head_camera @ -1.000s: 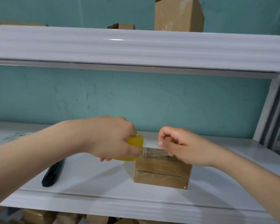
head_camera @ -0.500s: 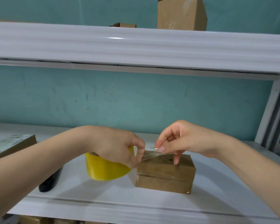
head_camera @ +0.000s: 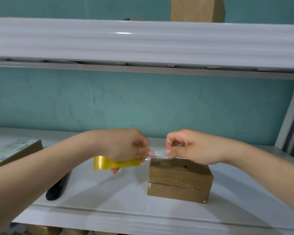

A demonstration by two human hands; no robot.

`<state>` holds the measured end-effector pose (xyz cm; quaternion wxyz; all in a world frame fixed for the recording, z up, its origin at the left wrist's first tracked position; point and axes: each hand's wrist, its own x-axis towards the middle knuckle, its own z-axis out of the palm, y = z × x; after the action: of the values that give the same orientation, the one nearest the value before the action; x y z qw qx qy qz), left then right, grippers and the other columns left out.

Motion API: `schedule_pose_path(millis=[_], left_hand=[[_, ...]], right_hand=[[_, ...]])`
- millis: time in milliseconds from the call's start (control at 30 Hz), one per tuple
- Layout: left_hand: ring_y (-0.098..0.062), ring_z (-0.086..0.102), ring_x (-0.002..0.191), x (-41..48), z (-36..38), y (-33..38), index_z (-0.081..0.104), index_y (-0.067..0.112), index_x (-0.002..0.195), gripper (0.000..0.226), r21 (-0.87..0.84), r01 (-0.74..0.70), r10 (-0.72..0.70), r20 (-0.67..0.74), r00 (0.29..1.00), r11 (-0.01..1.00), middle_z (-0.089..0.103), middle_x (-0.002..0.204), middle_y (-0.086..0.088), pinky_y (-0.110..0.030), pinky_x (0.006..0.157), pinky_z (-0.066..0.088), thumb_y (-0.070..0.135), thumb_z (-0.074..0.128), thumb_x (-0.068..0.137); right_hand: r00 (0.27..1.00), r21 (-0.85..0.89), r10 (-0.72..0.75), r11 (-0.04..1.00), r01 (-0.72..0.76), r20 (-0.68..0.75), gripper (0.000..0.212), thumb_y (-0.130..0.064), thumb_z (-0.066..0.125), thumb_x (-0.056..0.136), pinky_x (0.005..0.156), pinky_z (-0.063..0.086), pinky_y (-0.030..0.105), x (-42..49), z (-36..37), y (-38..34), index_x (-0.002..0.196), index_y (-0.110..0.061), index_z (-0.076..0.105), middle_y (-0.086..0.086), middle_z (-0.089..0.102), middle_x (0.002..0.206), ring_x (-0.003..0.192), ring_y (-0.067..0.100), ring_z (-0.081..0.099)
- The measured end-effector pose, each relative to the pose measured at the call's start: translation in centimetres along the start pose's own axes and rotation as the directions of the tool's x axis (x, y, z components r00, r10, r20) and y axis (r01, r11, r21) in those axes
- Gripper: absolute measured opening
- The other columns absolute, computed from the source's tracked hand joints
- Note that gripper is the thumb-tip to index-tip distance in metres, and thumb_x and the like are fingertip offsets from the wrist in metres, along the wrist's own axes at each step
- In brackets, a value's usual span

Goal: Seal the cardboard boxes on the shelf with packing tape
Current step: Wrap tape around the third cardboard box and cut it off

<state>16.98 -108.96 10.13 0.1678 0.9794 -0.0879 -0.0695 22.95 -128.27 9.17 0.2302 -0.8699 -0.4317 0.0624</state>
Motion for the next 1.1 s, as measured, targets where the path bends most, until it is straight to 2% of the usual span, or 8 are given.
schedule_pose_path(millis=[100,367,433,500,600,733,933,1100], left_hand=[[-0.011,0.058,0.034,0.1,-0.6,0.5,0.054,0.023,0.068,0.036,0.189,0.008,0.002,-0.052,0.999,0.982,0.064,0.078,0.002,-0.016,0.040,0.039,0.050,0.047,0.092],[-0.011,0.052,0.037,0.6,0.7,1.3,0.044,0.019,0.069,0.045,0.601,0.132,-0.008,-0.204,0.979,0.788,0.061,0.068,-0.001,-0.029,0.062,0.047,0.053,0.031,0.096],[-0.012,0.052,0.041,0.5,0.8,1.4,0.046,0.018,0.070,0.046,0.631,0.123,0.007,-0.199,0.980,0.766,0.058,0.059,0.001,-0.030,0.063,0.047,0.053,0.031,0.096],[-0.015,0.057,0.043,0.2,0.5,1.3,0.048,0.018,0.070,0.045,0.618,0.094,0.040,-0.199,0.979,0.780,0.052,0.053,0.004,-0.028,0.061,0.045,0.054,0.034,0.094],[-0.017,0.061,0.051,-0.2,-0.5,1.0,0.046,0.019,0.068,0.042,0.607,0.066,0.112,-0.251,0.962,0.792,0.050,0.057,0.004,-0.027,0.059,0.042,0.052,0.039,0.093],[-0.004,0.053,0.031,-0.1,-0.8,0.7,0.051,0.020,0.070,0.039,0.488,0.011,0.082,-0.168,0.982,0.873,0.060,0.064,0.004,-0.023,0.051,0.037,0.052,0.044,0.091],[-0.002,0.053,0.030,-0.4,-1.3,-0.2,0.054,0.023,0.072,0.036,0.494,0.069,0.004,-0.145,0.989,0.867,0.061,0.070,0.010,-0.021,0.048,0.034,0.052,0.046,0.091],[-0.008,0.059,0.035,-0.4,-1.5,0.6,0.052,0.023,0.068,0.037,0.393,-0.029,0.080,-0.112,0.990,0.919,0.054,0.057,0.035,-0.020,0.046,0.035,0.051,0.047,0.090]], right_hand=[[0.999,-0.050,0.025,0.998,-0.026,-0.024,0.015,-0.030,0.056,0.091,0.058,0.034,0.025,0.5,-0.1,-0.1,0.079,-0.021,0.055,-0.004,0.051,0.071,0.060,0.007,0.040],[0.977,-0.461,-0.083,0.887,-0.018,-0.198,0.021,-0.035,0.045,0.094,0.049,0.030,0.024,0.5,0.9,0.2,0.076,-0.024,0.044,-0.012,0.042,0.063,0.055,0.005,0.039],[0.988,-0.303,-0.026,0.953,-0.021,-0.150,0.022,-0.033,0.051,0.093,0.046,0.029,0.022,0.5,0.7,0.4,0.073,-0.023,0.049,-0.012,0.042,0.058,0.049,0.005,0.036],[0.997,0.197,0.082,0.977,-0.078,-0.010,0.018,-0.020,0.058,0.090,0.040,0.026,0.018,0.3,0.1,0.5,0.073,-0.015,0.055,-0.010,0.041,0.051,0.040,0.005,0.031],[0.980,0.654,0.093,0.733,-0.187,0.176,0.005,-0.008,0.062,0.077,0.037,0.022,0.016,-0.2,-0.5,1.1,0.079,-0.003,0.061,-0.005,0.045,0.049,0.037,0.005,0.029],[0.962,0.738,0.156,0.618,-0.271,0.222,0.008,0.004,0.058,0.079,0.035,0.027,0.014,0.0,-0.1,1.6,0.081,0.005,0.065,0.000,0.047,0.049,0.037,0.005,0.031],[0.957,0.637,0.224,0.714,-0.291,0.185,0.019,0.005,0.058,0.083,0.036,0.034,0.017,-0.6,0.1,2.5,0.068,-0.005,0.066,-0.002,0.054,0.049,0.039,0.005,0.039],[0.973,0.692,0.230,0.704,-0.161,-0.008,0.013,-0.012,0.061,0.085,0.049,0.049,0.021,-0.1,0.4,2.2,0.090,-0.001,0.068,0.007,0.071,0.080,0.062,0.012,0.062]])
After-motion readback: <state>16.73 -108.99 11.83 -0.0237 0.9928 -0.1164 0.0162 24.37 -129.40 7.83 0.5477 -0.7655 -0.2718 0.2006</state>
